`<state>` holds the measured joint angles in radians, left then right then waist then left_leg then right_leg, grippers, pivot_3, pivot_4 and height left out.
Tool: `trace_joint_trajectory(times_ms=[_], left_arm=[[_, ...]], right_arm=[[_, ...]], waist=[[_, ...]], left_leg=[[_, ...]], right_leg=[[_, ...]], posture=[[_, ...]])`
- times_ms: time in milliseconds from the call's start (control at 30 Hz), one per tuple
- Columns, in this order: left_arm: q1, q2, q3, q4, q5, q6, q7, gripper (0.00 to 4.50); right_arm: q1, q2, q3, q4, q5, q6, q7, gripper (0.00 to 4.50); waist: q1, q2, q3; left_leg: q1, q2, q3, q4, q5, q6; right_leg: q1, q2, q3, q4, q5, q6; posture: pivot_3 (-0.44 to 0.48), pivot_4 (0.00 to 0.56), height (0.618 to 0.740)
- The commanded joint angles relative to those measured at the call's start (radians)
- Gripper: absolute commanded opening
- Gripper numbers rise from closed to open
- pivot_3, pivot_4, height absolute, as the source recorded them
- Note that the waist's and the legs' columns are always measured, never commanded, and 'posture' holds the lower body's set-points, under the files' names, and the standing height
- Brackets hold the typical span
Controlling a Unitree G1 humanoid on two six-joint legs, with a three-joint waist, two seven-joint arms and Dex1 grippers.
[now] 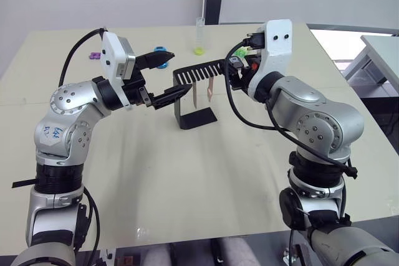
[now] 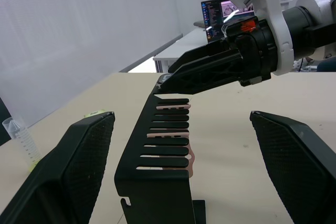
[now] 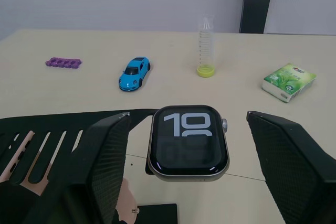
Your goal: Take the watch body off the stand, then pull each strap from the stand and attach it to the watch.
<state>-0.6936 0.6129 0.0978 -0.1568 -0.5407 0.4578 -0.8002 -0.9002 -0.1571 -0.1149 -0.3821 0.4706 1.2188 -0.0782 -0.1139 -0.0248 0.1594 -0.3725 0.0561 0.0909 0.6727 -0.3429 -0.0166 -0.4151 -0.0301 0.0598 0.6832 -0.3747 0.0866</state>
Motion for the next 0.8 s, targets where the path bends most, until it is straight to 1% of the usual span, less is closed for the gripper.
trace_joint_trajectory(times_ms=[33, 467, 500, 533, 800], left_arm=[[-0.020, 0.003, 0.016, -0.044, -0.004, -0.007, 0.005, 4.50], [-0.028, 0.001, 0.012, -0.039, -0.002, -0.009, 0.004, 4.50], [-0.029, 0.000, 0.012, -0.039, -0.002, -0.009, 0.004, 4.50], [-0.031, -0.001, 0.011, -0.038, -0.001, -0.010, 0.005, 4.50], [-0.034, -0.005, 0.011, -0.036, 0.000, -0.010, 0.008, 4.50]], right_arm=[[-0.017, 0.002, 0.002, -0.015, -0.009, -0.028, 0.021, 3.94], [-0.020, 0.003, 0.005, -0.006, -0.030, -0.027, 0.040, 3.94], [-0.021, 0.002, 0.005, -0.005, -0.031, -0.027, 0.041, 3.44], [-0.021, 0.002, 0.005, -0.004, -0.032, -0.027, 0.043, 3.24], [-0.021, 0.003, 0.007, -0.012, -0.037, -0.018, 0.048, 3.24]], waist=[[0.000, 0.000, 0.000], [0.000, 0.000, 0.000], [0.000, 0.000, 0.000], [0.000, 0.000, 0.000], [0.000, 0.000, 0.000]], left_leg=[[0.000, 0.000, 0.000, 0.000, 0.000, 0.000], [0.000, 0.000, 0.000, 0.000, 0.000, 0.000], [0.000, 0.000, 0.000, 0.000, 0.000, 0.000], [0.000, 0.000, 0.000, 0.000, 0.000, 0.000], [0.000, 0.000, 0.000, 0.000, 0.000, 0.000]], right_leg=[[0.000, 0.000, 0.000, 0.000, 0.000, 0.000], [0.000, 0.000, 0.000, 0.000, 0.000, 0.000], [0.000, 0.000, 0.000, 0.000, 0.000, 0.000], [0.000, 0.000, 0.000, 0.000, 0.000, 0.000], [0.000, 0.000, 0.000, 0.000, 0.000, 0.000]], posture=[[0.000, 0.150, 0.740], [0.000, 0.150, 0.740], [0.000, 0.150, 0.740], [0.000, 0.150, 0.740], [0.000, 0.150, 0.740]])
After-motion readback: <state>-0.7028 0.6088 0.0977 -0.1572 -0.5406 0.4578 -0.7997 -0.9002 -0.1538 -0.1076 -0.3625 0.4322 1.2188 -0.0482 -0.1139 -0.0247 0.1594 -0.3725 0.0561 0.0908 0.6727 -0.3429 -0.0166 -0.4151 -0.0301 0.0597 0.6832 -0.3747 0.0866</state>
